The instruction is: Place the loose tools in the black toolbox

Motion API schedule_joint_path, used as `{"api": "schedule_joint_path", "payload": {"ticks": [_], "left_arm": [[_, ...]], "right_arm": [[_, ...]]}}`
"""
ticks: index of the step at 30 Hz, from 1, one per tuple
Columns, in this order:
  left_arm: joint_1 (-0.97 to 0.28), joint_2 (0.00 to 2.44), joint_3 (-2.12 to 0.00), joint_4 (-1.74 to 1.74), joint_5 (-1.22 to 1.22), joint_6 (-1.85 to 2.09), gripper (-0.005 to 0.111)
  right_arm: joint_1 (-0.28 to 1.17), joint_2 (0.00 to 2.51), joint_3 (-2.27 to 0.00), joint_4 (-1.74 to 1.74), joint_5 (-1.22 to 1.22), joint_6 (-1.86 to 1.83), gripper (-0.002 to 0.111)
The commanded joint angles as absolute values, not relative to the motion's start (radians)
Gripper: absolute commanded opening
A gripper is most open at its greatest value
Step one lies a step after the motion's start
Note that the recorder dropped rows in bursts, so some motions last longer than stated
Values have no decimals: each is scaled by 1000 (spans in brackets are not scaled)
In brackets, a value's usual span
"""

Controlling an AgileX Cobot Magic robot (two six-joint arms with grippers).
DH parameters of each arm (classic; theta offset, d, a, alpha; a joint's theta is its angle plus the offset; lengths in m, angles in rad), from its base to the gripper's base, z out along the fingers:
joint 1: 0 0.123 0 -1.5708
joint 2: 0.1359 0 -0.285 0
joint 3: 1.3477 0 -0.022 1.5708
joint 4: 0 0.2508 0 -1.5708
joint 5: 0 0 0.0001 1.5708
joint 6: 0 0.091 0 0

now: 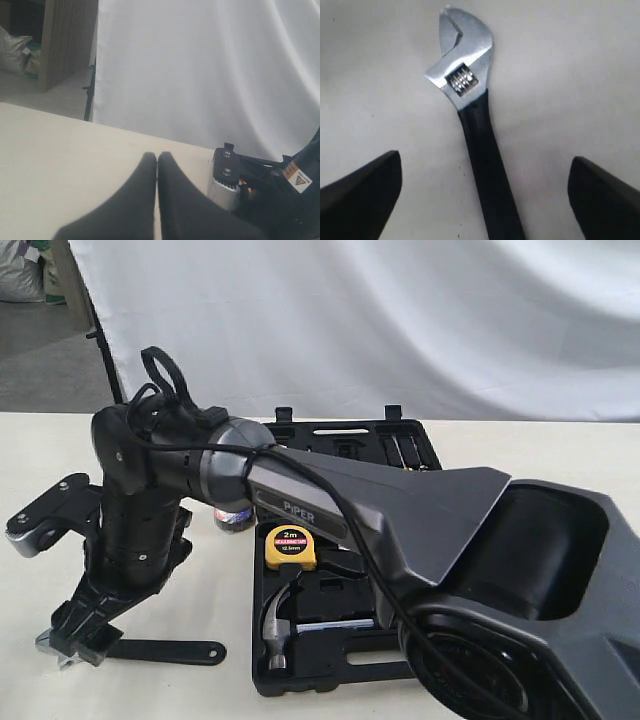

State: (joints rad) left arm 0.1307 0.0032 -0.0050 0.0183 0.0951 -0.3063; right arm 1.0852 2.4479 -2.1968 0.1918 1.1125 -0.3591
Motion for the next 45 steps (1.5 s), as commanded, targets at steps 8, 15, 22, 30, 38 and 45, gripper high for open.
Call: {"api": "schedule_joint_path", "payload": {"ticks": [8,15,22,30,38,45], "left_arm": [[156,0,-8,23,88,-311,1],[156,0,-8,23,88,-311,1],[156,0,-8,23,88,-311,1],[156,0,-8,23,88,-311,1],[156,0,-8,23,88,-311,1],[156,0,-8,23,88,-311,1]], "right_arm": [[1087,2451,-2196,290,969,-461,84],[1087,2457,-2196,290,1014,-554,84],[1087,2462,-2196,290,1017,-628,84],[1091,2511,-2196,385,972,-699,84],[1109,2590,-2198,376,857,-740,84],[1109,2616,-2198,358,844,-742,55]]}}
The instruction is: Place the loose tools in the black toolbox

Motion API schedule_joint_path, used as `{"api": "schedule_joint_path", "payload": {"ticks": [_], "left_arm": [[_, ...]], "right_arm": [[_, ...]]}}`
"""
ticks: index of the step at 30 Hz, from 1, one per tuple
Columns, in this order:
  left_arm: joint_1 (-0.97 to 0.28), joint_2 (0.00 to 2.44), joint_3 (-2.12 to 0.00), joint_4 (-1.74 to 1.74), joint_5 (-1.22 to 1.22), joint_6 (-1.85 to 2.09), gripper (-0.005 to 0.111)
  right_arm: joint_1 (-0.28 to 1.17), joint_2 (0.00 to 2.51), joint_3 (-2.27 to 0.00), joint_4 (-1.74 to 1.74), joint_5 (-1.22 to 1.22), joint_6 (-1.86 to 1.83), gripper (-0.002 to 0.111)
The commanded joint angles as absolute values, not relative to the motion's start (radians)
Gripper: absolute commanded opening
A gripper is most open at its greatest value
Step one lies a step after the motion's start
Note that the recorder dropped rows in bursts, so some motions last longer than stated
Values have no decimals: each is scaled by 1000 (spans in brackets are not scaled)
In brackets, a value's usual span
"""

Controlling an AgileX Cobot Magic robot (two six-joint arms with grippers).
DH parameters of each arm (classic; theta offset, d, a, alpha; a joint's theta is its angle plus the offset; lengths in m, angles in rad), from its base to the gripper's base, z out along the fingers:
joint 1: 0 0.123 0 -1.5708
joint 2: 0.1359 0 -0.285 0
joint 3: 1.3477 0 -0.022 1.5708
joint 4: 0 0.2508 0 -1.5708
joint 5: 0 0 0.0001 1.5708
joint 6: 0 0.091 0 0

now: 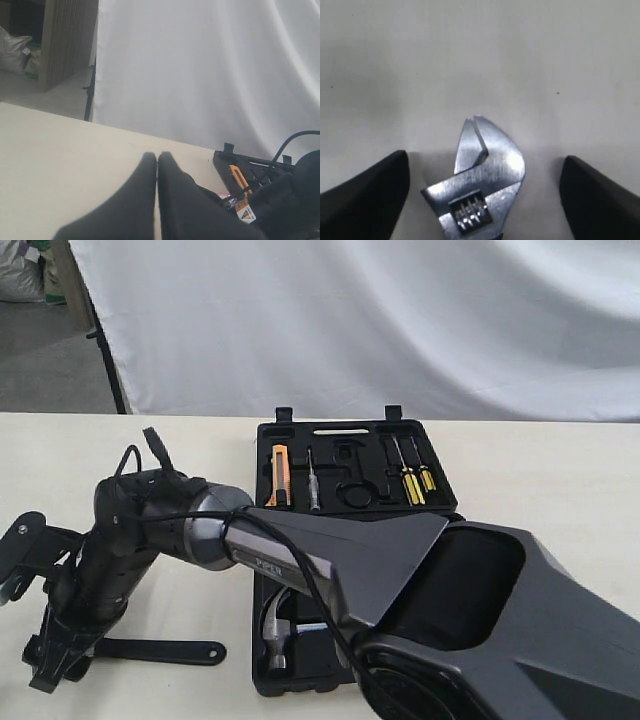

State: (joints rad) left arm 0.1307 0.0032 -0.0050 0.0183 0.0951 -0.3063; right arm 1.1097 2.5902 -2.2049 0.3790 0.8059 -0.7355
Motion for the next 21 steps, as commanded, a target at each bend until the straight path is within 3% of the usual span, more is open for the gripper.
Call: {"api": "schedule_joint_path", "payload": {"ticks": [1,4,6,21], "left_arm": [[156,0,-8,23,88,-311,1],[156,0,-8,23,88,-311,1],[156,0,-8,23,88,-311,1],[156,0,-8,23,88,-311,1]], "right_arm": [[1109,2616,-2198,358,860,-742,43],[1109,2616,-2198,358,920,-742,10],[1109,2616,-2198,375,964,-736,0],[1109,2531,-2196,626,1221,-692,1]]}}
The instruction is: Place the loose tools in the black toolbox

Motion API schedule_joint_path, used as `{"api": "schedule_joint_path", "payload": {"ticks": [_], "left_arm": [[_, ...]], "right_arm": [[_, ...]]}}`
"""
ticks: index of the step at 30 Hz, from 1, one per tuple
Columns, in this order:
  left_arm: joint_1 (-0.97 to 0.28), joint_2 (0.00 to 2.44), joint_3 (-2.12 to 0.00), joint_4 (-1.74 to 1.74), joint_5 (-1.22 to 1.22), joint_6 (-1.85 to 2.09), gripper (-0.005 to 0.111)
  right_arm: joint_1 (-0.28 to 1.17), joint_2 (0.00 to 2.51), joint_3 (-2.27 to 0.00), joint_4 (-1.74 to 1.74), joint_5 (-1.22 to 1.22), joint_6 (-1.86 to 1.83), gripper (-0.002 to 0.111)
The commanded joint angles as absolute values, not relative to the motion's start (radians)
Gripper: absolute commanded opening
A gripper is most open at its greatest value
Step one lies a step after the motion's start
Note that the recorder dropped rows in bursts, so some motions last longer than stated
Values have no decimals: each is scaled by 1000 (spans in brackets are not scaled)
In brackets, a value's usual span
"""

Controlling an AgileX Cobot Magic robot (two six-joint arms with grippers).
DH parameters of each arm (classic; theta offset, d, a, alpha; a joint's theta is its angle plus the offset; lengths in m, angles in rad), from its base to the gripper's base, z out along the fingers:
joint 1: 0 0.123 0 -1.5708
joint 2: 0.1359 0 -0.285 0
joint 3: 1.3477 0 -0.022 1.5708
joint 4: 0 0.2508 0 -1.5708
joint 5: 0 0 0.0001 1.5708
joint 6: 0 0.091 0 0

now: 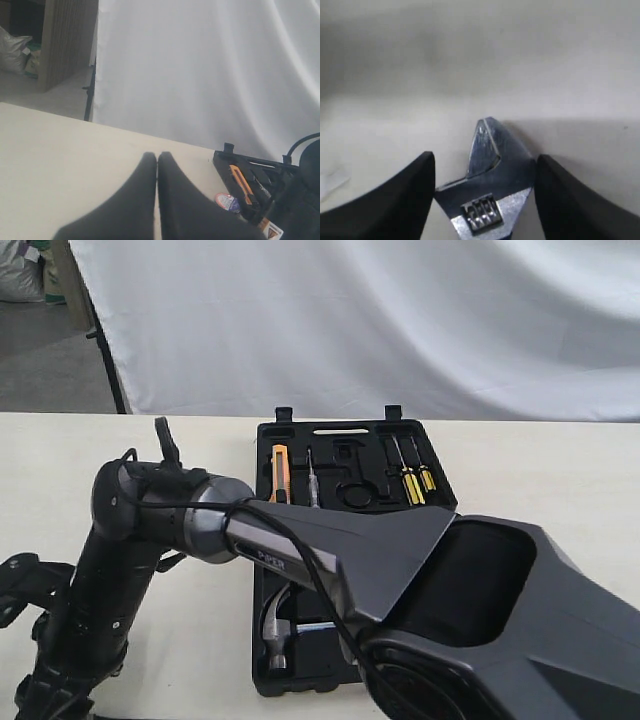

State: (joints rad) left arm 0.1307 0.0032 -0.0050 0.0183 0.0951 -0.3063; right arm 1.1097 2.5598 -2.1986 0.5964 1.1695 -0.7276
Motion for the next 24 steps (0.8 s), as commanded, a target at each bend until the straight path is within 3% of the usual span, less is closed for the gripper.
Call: {"api": "schedule_joint_path", "payload": {"ticks": [1,11,24], "left_arm": [[156,0,-8,23,88,-311,1],[156,0,-8,23,88,-311,1],[156,0,-8,23,88,-311,1]], "right_arm": [[1109,2531,-2196,626,1221,-675,1],[1113,2454,-2034,491,1221,-642,1],[1058,2097,-1602,363,1143,-681,1]]}}
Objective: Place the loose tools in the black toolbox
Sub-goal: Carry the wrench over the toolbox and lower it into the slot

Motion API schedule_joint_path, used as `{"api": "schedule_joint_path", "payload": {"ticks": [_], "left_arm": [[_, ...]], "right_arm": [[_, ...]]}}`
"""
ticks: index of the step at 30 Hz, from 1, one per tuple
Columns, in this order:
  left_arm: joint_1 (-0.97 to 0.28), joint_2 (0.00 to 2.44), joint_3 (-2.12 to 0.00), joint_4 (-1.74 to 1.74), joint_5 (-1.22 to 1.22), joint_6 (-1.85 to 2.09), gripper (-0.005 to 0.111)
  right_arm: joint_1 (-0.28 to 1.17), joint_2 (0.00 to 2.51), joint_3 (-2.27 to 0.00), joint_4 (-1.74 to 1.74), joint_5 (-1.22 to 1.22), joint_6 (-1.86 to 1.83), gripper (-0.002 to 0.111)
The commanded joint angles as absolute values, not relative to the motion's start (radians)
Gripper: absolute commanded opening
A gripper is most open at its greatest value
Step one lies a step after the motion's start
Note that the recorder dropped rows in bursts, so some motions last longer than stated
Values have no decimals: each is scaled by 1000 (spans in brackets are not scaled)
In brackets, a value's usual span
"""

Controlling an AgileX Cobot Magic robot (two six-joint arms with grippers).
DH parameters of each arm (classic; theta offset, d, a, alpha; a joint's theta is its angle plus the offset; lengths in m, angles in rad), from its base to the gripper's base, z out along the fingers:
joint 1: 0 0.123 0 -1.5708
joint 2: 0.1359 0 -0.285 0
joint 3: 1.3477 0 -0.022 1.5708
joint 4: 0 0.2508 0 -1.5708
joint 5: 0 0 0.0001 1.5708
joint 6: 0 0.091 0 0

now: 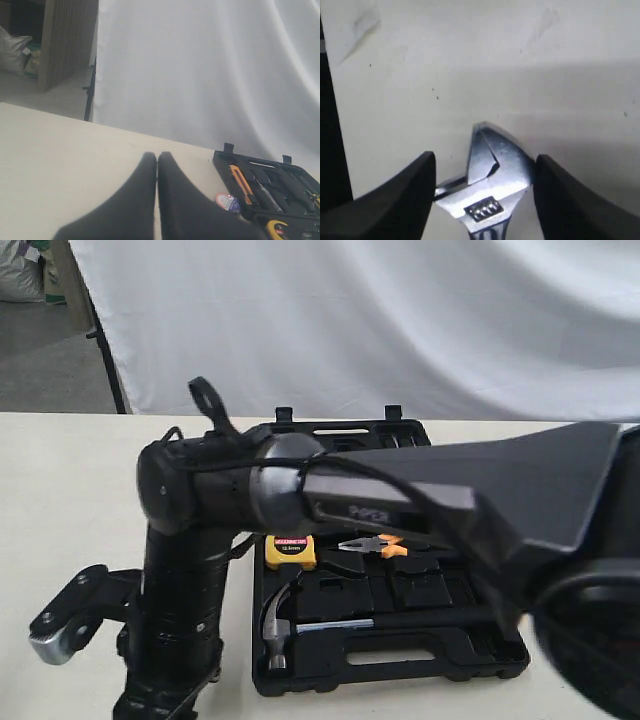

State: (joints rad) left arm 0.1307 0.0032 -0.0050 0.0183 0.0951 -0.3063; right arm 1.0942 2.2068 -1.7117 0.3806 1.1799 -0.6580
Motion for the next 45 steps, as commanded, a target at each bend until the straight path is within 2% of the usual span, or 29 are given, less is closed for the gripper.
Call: {"api": "schedule_joint_path", "payload": {"ticks": [1,10,20,27,34,35,37,41,42,43,45], "left_arm": [[156,0,-8,23,88,-311,1],[156,0,-8,23,88,-311,1],[156,0,-8,23,88,-311,1],[156,0,-8,23,88,-311,1],[156,0,-8,23,88,-311,1],[156,0,-8,23,88,-311,1],[156,0,-8,23,88,-311,1],[156,0,-8,23,88,-311,1],[156,0,-8,23,88,-311,1],[156,0,-8,23,88,-311,1],[156,0,-8,23,88,-311,1]], "right_arm": [[1046,2064,-1568,360,1129,-686,1],[876,1855,-1429,310,1023,-686,1],[625,1922,-1429,270,824,-568,1],[615,2027,-1429,264,673,-507,1],[615,2053,-1431,262,682,-353,2],[615,2048,-1431,258,682,-301,4],[622,2034,-1431,243,682,-236,17],[633,2017,-1439,215,708,-141,60],[633,2017,-1448,218,733,-139,68],[633,2017,-1456,205,766,-139,74],[630,2017,-1456,195,806,-134,76]]}}
